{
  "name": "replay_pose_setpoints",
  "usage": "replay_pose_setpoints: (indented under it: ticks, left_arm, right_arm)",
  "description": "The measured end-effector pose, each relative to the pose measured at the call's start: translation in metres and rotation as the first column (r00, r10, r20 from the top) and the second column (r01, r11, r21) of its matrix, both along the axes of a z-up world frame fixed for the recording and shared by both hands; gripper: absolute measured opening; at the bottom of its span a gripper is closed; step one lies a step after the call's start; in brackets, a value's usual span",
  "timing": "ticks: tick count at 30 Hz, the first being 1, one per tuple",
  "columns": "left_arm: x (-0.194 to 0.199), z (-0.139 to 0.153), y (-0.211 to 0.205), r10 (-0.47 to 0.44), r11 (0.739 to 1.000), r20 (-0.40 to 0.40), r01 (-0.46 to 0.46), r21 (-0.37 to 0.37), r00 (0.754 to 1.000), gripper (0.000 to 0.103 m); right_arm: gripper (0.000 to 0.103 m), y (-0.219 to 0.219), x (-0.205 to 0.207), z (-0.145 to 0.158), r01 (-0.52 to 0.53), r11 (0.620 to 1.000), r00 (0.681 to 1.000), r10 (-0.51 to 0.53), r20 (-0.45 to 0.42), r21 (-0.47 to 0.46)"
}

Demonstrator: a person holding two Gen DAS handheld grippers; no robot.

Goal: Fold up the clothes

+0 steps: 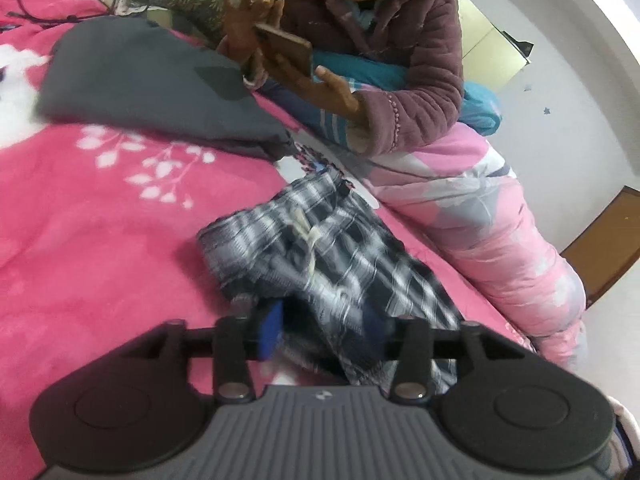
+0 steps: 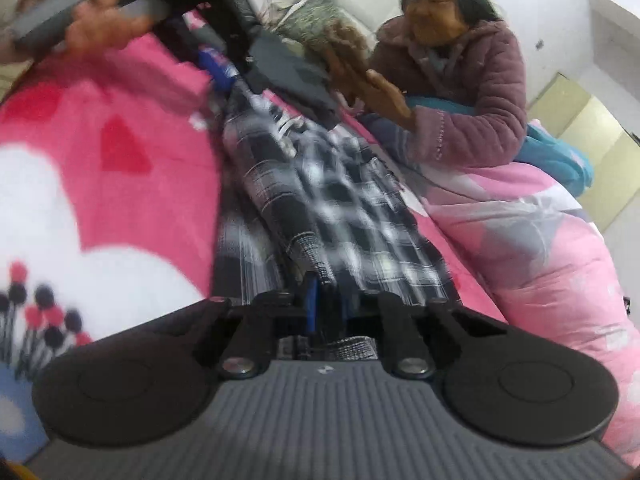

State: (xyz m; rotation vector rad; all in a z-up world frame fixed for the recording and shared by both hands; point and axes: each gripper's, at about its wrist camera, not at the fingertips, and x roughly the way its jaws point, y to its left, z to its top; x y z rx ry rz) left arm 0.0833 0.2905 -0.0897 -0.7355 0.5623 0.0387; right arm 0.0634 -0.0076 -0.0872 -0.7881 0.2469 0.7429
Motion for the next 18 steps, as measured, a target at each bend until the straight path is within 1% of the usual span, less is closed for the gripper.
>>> replay_pose_setpoints:
  ticks: [1,3,4,6,7,8,9,10,11,12,13,14,15,16,17,18]
  left_arm:
    - [-0.004,-0.004,0.001,-0.006,1.000,-0.011,0.006,-0.028,1.000,0.048]
    - [-0.009,-0.016,0.003,-0.020,0.994,-0.026,0.017,-0.109,0.999,0.048]
    - [-0.009,-0.021,0.003,-0.023,0.989,-0.031,0.018,-0.145,0.999,0.048]
    - [-0.008,-0.029,0.002,-0.007,0.983,-0.029,0.002,-0.186,1.000,0.050]
    - [-0.007,-0.031,0.003,0.011,0.979,-0.012,-0.013,-0.203,1.000,0.052]
    - [-0.006,-0.034,0.004,0.035,0.973,0.007,-0.032,-0.229,0.999,0.055]
    - [-0.005,-0.037,0.005,0.066,0.963,0.024,-0.057,-0.262,0.998,0.055]
    - [-0.004,-0.040,0.008,0.101,0.952,0.042,-0.084,-0.296,0.994,0.054]
    - [-0.003,-0.042,0.009,0.129,0.942,0.058,-0.104,-0.320,0.990,0.048]
    - [-0.001,-0.044,0.010,0.149,0.935,0.064,-0.120,-0.335,0.987,0.032]
    - [0.000,-0.043,0.012,0.158,0.929,0.066,-0.125,-0.349,0.985,0.019]
    - [0.000,-0.041,0.013,0.158,0.924,0.072,-0.122,-0.362,0.985,0.003]
    - [0.000,-0.039,0.014,0.159,0.919,0.079,-0.119,-0.375,0.984,0.004]
    - [-0.004,-0.033,0.016,0.162,0.920,0.093,-0.117,-0.374,0.982,0.004]
    - [-0.010,-0.024,0.018,0.166,0.926,0.114,-0.115,-0.360,0.979,0.004]
    - [-0.016,-0.016,0.022,0.172,0.931,0.126,-0.120,-0.344,0.977,0.004]
  right_arm:
    - [0.007,0.000,-0.001,0.003,0.001,1.000,1.000,0.000,-0.013,0.026]
    - [0.006,0.000,-0.003,0.009,0.003,0.997,0.999,0.000,-0.040,0.078]
    - [0.005,0.000,0.000,0.012,0.010,0.994,0.998,-0.003,-0.068,0.112]
    - [0.004,-0.005,0.007,0.021,0.041,0.979,0.988,-0.009,-0.153,0.202]
    - [0.004,-0.007,0.010,0.026,0.059,0.968,0.981,-0.010,-0.196,0.245]
    - [0.004,-0.012,0.015,0.029,0.083,0.950,0.967,-0.004,-0.254,0.300]
    - [0.004,-0.017,0.020,0.033,0.110,0.929,0.949,0.007,-0.314,0.354]
    - [0.004,-0.026,0.028,0.036,0.162,0.888,0.914,0.029,-0.404,0.431]
    - [0.003,-0.035,0.033,0.036,0.213,0.847,0.878,0.052,-0.475,0.486]
    - [0.002,-0.044,0.041,0.034,0.275,0.801,0.836,0.075,-0.543,0.532]
    - [0.002,-0.050,0.045,0.032,0.315,0.769,0.807,0.091,-0.583,0.556]
    - [0.001,-0.054,0.046,0.029,0.345,0.745,0.785,0.105,-0.611,0.571]
    - [0.001,-0.056,0.047,0.027,0.361,0.731,0.769,0.118,-0.628,0.579]
    - [0.001,-0.058,0.046,0.027,0.366,0.722,0.760,0.132,-0.637,0.587]
    - [0.000,-0.058,0.043,0.029,0.355,0.720,0.758,0.152,-0.634,0.596]
    - [0.000,-0.057,0.039,0.032,0.327,0.726,0.756,0.182,-0.628,0.605]
